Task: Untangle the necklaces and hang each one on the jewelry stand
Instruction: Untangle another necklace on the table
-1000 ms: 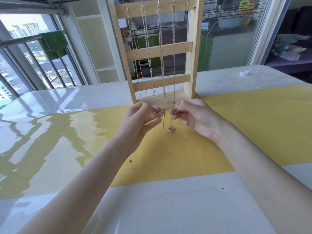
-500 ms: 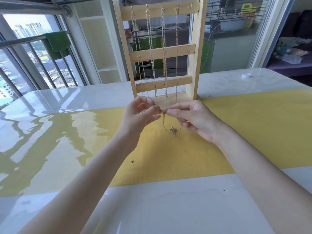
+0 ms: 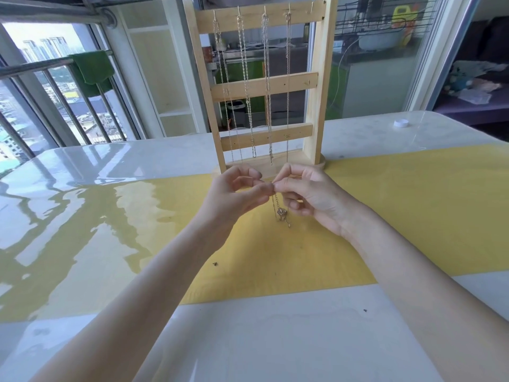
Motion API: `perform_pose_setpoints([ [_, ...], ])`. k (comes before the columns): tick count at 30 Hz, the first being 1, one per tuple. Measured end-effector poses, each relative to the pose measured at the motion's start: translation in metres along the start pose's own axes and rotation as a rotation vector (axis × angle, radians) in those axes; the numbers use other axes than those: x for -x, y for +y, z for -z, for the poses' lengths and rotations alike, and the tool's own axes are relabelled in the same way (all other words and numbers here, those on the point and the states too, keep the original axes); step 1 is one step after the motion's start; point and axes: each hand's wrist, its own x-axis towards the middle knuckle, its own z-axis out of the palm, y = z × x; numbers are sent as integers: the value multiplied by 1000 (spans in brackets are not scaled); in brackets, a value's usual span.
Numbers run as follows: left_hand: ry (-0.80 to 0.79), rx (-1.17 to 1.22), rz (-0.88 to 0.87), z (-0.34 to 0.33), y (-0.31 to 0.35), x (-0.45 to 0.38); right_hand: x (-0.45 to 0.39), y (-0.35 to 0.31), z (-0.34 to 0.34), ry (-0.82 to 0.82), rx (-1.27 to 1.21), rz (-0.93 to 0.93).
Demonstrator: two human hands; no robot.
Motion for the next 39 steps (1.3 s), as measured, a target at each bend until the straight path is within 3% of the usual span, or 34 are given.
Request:
perform_pose_setpoints([
  [7, -76, 300, 159, 4, 3, 1, -2, 4, -2, -43, -203, -51],
  [10, -96, 304, 180, 4, 3, 0, -3, 3, -3, -17, -253, -100],
  [12, -63, 98, 111, 4, 2, -1, -3, 3, -5, 14, -217, -118],
  [15, 27, -405, -99, 4, -4, -2, -3, 3, -8, 115, -5, -81],
  [17, 35, -487, -145, 2, -9, -1, -2, 2, -9, 168, 118, -30],
  [21, 30, -367, -38, 7, -8, -1, -1, 0, -11, 155, 100, 24],
  [31, -55, -78, 249, 8, 3, -3, 0, 4, -3, -2, -131, -63],
  [35, -95, -19, 237, 6, 2, -2, -1, 5, -2, 24, -110, -8],
  [39, -46, -202, 132, 7, 3, 0, -1, 6, -3, 78, -32, 37],
])
